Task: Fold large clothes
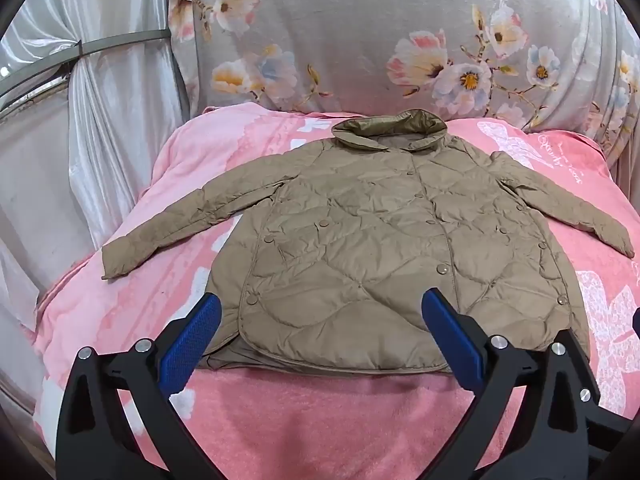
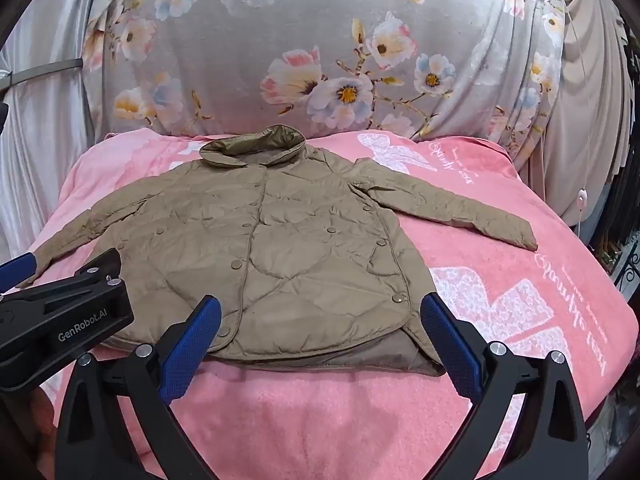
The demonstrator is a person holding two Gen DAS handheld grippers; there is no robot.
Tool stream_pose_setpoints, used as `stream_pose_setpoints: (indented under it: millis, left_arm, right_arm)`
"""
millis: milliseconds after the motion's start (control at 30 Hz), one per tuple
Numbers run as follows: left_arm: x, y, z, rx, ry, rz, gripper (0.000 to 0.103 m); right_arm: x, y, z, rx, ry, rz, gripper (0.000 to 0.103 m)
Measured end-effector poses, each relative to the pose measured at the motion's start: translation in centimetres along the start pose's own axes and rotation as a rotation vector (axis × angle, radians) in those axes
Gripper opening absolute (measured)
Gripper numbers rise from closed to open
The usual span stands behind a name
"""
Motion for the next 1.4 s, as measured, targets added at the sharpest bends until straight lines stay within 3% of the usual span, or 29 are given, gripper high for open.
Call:
stream_pose_setpoints:
  millis: [1400]
  left_arm:
    - [-1.1, 1.6, -1.0, 0.009, 0.031, 0.018, 0.098]
  right_arm:
    - [-0.4, 0.8, -0.2, -0.009, 0.012, 0.019, 0.098]
Point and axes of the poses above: each gripper's, at about its wrist camera, not at the fingertips, and z roughly against the way its jaws point, y to its left, x to its top, the point moved 8 cm from there along -z, roughly the way its jaws point, and after that the axes turned 11 degrees about y, right-handed, at the moved point
